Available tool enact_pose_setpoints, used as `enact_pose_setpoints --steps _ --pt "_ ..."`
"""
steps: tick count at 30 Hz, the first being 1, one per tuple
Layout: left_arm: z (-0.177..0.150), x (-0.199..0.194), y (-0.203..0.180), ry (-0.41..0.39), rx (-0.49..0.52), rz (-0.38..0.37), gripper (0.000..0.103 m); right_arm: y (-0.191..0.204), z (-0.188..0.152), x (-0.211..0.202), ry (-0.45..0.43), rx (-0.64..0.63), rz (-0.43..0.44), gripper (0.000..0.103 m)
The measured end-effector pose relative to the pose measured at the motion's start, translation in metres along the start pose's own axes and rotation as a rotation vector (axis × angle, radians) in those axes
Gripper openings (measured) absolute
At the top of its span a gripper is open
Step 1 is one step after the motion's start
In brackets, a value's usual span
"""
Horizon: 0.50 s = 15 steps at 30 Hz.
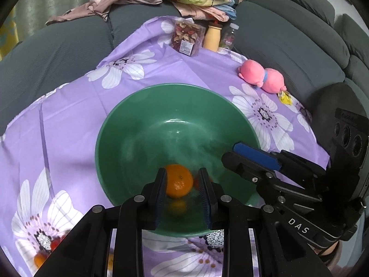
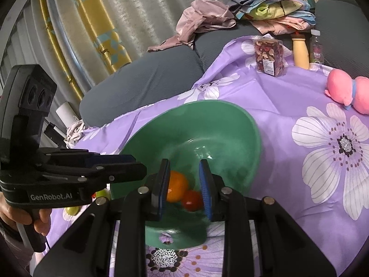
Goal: Organize fruits
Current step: 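Carry both fruits over the green bowl and open both tools, then move both tools back toward the remaining fruit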
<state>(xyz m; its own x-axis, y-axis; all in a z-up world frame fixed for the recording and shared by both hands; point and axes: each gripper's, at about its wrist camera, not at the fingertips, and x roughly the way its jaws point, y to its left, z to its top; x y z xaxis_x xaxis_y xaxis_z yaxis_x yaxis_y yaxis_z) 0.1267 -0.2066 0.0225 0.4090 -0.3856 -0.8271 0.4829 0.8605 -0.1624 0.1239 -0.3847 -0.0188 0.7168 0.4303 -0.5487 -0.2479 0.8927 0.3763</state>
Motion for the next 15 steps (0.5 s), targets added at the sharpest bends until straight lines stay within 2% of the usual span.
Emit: enact_pose_setpoints --steps 6,8,9,11,13,15 --pt "-0.002 -0.003 -0.001 -0.010 -0.006 0.019 0.027 -0.006 -0.002 -0.004 -0.015 0.023 -0.014 0.029" --pt "-0.002 -0.005 0.000 -0.016 -0.013 0.024 0.027 -0.008 -0.002 -0.006 -0.028 0.030 -0.023 0.035" --pt "-0.002 -0.007 0.001 -0.021 -0.019 0.028 0.029 -0.008 -0.002 -0.007 -0.032 0.034 -0.024 0.042" --pt "-0.003 -0.010 0.004 -0.032 -0.029 0.041 0.049 -0.010 -0.003 -0.009 -0.046 0.043 -0.031 0.047" --pt "-0.004 -0.013 0.006 -0.045 -0.037 0.046 0.060 -0.011 -0.003 -0.012 -0.057 0.045 -0.034 0.050" --pt "-0.006 -0.018 0.009 -0.056 -0.046 0.052 0.062 -0.011 -0.003 -0.014 -0.070 0.048 -0.039 0.053"
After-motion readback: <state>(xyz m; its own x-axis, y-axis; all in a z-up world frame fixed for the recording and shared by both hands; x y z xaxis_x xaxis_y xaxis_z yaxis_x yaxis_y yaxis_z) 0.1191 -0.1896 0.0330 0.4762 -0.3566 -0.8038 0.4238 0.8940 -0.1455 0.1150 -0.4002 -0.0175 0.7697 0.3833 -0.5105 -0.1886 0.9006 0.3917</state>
